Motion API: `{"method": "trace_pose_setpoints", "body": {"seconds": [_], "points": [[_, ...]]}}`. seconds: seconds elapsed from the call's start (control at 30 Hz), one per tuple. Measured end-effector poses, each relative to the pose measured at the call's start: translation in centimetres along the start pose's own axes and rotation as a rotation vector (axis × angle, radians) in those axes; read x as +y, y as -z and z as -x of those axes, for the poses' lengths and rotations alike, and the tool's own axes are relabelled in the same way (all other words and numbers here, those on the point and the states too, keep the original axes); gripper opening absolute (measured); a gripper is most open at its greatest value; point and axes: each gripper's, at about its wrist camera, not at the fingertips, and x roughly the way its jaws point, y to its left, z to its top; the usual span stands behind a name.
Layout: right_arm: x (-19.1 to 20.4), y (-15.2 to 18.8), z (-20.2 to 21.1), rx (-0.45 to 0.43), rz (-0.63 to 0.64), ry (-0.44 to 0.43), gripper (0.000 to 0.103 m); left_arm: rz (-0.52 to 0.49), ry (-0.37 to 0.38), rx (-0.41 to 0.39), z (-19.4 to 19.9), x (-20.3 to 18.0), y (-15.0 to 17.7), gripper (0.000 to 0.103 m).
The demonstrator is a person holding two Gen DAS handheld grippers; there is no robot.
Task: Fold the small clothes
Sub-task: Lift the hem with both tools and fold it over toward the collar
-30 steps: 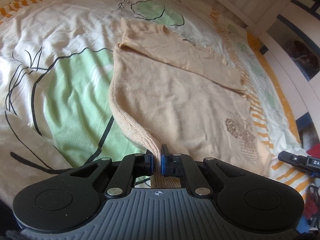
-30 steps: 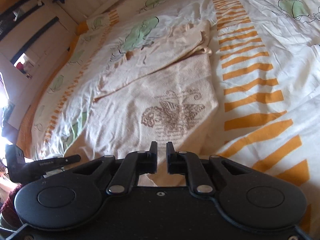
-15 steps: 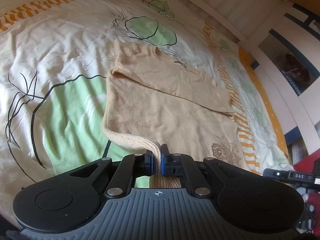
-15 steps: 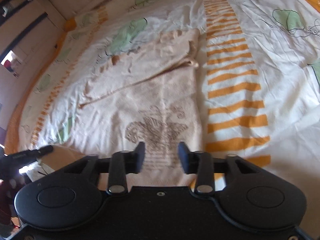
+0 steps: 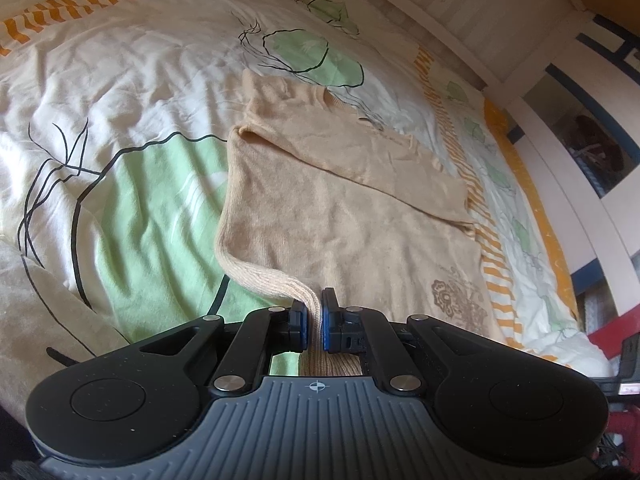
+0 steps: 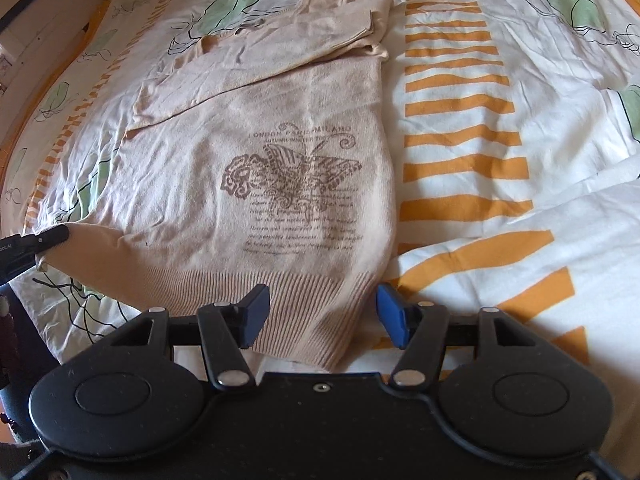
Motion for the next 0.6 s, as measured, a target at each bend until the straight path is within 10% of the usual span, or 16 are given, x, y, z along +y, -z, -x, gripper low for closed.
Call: {"method": "trace_pose_setpoints", "body": {"seconds": [0.13, 0.2, 0.23, 0.6], "points": [[-0.1, 0.1, -0.5, 0.019, -0.01, -0.019, 0.064, -0.006, 0.0, -0.002, 0.0, 0.0, 0.0, 0.006], [0.0, 0.1, -0.7, 0.021, 0.002, -0.024, 0.043, -0.002, 0.002, -0.007, 0.0, 0.0, 0.0, 0.006], [-0.2, 0.1, -0.8, 0.023, -0.006, -0.037, 0.011, 0.001, 0.002, -0.011, 0.0, 0.1, -0.1, 0.006], [-2.4, -4.6, 2.7, -0.253, -0.134, -0.311, 0.012, 0.001, 0.048, -0.105, 0.5, -0.6, -5.0, 0.006]]}}
